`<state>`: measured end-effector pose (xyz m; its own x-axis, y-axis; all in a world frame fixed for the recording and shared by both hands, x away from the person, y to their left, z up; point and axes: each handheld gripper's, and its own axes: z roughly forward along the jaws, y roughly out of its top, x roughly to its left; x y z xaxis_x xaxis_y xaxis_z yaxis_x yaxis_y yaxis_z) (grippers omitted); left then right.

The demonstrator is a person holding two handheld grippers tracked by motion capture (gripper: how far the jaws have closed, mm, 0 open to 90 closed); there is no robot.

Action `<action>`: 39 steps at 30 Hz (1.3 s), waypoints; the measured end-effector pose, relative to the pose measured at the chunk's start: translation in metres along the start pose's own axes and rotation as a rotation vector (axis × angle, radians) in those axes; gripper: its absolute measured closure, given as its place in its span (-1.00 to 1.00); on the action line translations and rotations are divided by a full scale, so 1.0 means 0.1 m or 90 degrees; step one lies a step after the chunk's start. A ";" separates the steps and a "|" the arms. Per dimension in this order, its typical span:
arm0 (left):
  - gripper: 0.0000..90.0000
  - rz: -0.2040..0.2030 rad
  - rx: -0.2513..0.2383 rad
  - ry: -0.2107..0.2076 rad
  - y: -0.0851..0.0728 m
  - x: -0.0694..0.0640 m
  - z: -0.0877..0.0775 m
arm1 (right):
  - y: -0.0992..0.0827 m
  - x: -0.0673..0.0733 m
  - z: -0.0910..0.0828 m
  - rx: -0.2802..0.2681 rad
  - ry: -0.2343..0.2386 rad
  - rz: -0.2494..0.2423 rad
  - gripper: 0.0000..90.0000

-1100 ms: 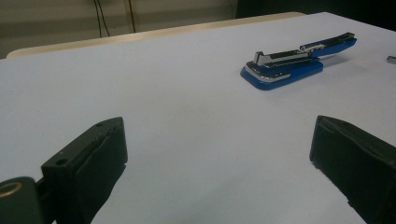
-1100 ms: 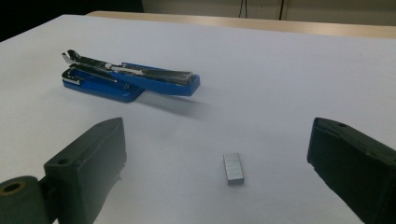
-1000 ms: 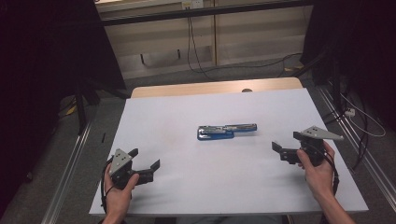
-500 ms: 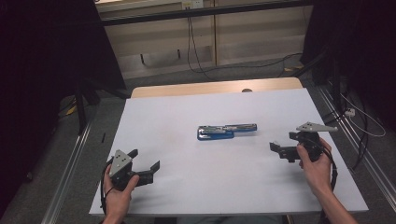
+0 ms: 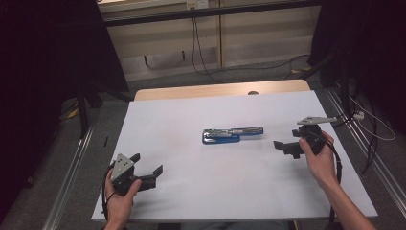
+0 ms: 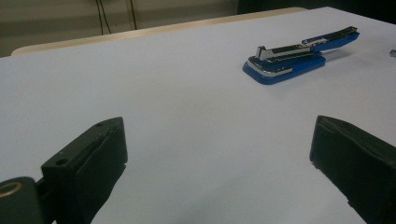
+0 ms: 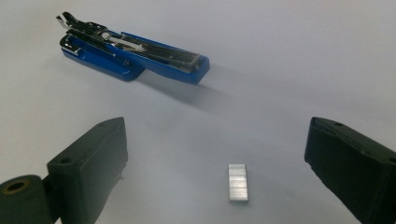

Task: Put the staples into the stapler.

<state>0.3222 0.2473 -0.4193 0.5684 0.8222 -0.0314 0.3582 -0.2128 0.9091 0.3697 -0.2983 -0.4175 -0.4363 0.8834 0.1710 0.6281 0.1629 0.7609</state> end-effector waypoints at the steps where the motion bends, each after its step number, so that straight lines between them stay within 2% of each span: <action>1: -0.91 0.000 0.000 0.000 0.00 0.00 0.00 | 0.02 -0.01 0.02 0.004 -0.003 -0.004 -0.86; 6: -0.91 0.003 -0.001 0.001 0.01 0.00 0.00 | 0.10 -0.04 0.10 0.028 0.003 -0.024 -0.85; 9: -0.91 -0.002 -0.003 -0.001 0.01 0.00 0.01 | 0.14 -0.05 0.15 0.045 0.000 -0.036 -0.76; 12: -0.91 -0.001 -0.003 0.001 0.01 -0.01 0.01 | 0.14 -0.06 0.18 0.056 -0.009 -0.046 -0.63; 14: -0.91 0.004 -0.003 0.001 0.02 -0.01 0.00 | 0.13 -0.07 0.19 0.053 -0.009 -0.040 -0.56; 17: -0.91 0.004 -0.005 0.002 0.02 -0.01 0.00 | 0.12 -0.08 0.18 0.083 -0.005 -0.043 -0.40; 19: -0.91 0.005 0.000 0.003 0.01 -0.01 0.00 | 0.12 -0.09 0.18 0.105 -0.018 -0.053 -0.27; 22: -0.91 0.001 -0.004 0.004 0.01 -0.01 -0.01 | 0.10 -0.12 0.20 0.135 -0.005 -0.041 -0.01; 26: -0.91 -0.002 -0.003 0.003 0.00 0.00 -0.01 | 0.08 -0.14 0.22 0.171 -0.007 -0.042 0.19; 29: -0.91 -0.001 -0.004 0.003 0.00 0.01 -0.02 | 0.09 -0.14 0.22 0.191 -0.016 -0.041 0.28; 32: -0.91 -0.001 -0.005 0.004 0.00 0.02 -0.02 | 0.10 -0.15 0.20 0.199 -0.010 -0.038 0.42; 39: -0.91 0.002 -0.004 0.003 0.01 0.01 -0.02 | 0.07 -0.15 0.20 0.219 0.001 -0.031 0.51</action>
<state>0.3217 0.2495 -0.4179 0.5658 0.8241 -0.0265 0.3513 -0.2120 0.9119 0.3935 -0.3012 -0.4276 -0.4719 0.8702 0.1418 0.7872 0.3435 0.5121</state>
